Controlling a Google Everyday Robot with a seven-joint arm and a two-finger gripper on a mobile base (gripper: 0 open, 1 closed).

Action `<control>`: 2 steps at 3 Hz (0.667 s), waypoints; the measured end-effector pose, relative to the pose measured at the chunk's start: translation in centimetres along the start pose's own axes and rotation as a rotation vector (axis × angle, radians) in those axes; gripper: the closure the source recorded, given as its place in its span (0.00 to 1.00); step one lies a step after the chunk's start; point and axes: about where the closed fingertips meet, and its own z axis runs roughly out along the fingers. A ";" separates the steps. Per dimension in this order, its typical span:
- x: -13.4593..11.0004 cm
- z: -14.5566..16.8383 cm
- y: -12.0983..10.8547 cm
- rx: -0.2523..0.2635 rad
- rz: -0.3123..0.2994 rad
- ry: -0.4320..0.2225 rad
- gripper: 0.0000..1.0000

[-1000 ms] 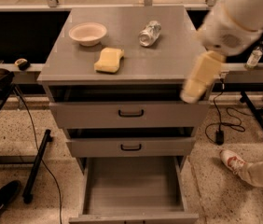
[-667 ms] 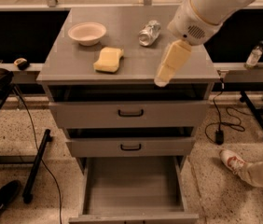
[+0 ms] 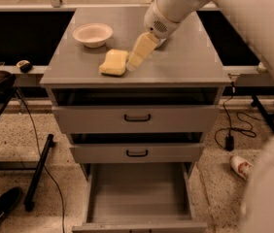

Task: Place sponge into bottom drawer

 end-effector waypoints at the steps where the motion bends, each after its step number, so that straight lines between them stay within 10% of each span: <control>1: -1.4 5.0 -1.7 -0.060 0.059 0.001 0.00; 2: -2.2 8.9 -1.9 -0.115 0.087 -0.001 0.00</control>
Offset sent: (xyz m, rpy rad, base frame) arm 0.0737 0.0832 -0.0822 0.0749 0.2028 0.0028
